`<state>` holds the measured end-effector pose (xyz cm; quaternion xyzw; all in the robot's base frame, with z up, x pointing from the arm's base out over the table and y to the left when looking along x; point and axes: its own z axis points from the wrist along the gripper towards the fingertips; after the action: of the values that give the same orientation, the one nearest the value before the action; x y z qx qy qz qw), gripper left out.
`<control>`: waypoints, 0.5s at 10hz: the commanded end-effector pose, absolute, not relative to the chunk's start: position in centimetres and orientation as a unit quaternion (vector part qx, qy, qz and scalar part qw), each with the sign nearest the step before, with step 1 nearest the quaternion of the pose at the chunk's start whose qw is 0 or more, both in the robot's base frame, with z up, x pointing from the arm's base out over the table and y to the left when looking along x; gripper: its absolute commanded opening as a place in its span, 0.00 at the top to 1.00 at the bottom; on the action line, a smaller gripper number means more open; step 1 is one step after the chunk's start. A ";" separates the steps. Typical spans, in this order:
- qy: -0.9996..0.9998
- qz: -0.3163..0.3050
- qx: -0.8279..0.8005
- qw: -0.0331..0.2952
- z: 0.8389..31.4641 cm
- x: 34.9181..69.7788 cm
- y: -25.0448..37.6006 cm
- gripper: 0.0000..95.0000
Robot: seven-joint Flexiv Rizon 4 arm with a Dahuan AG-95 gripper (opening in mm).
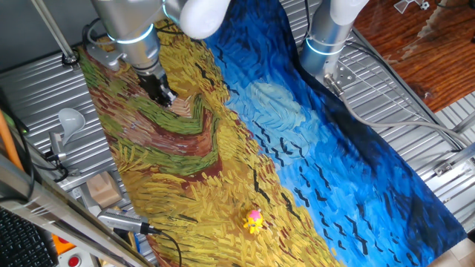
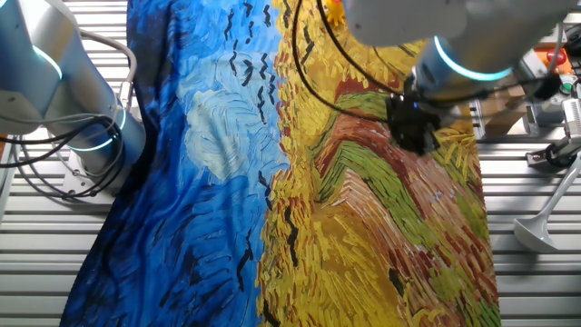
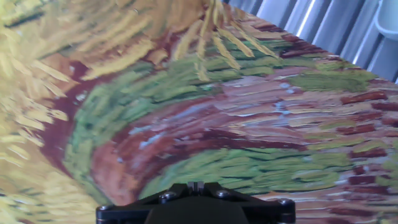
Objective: Grasp the moving object
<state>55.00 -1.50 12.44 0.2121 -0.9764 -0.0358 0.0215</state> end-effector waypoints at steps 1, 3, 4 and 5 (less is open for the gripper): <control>-0.978 -0.036 0.204 0.021 12.5 54.6 -0.6 1.00; -0.980 -0.037 0.195 0.020 12.7 54.3 0.4 1.00; -0.981 -0.036 0.189 0.021 12.7 53.9 1.2 1.00; -0.982 -0.033 0.184 0.025 12.8 53.4 2.1 1.00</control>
<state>53.20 2.37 12.80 0.1835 -0.9822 -0.0318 0.0258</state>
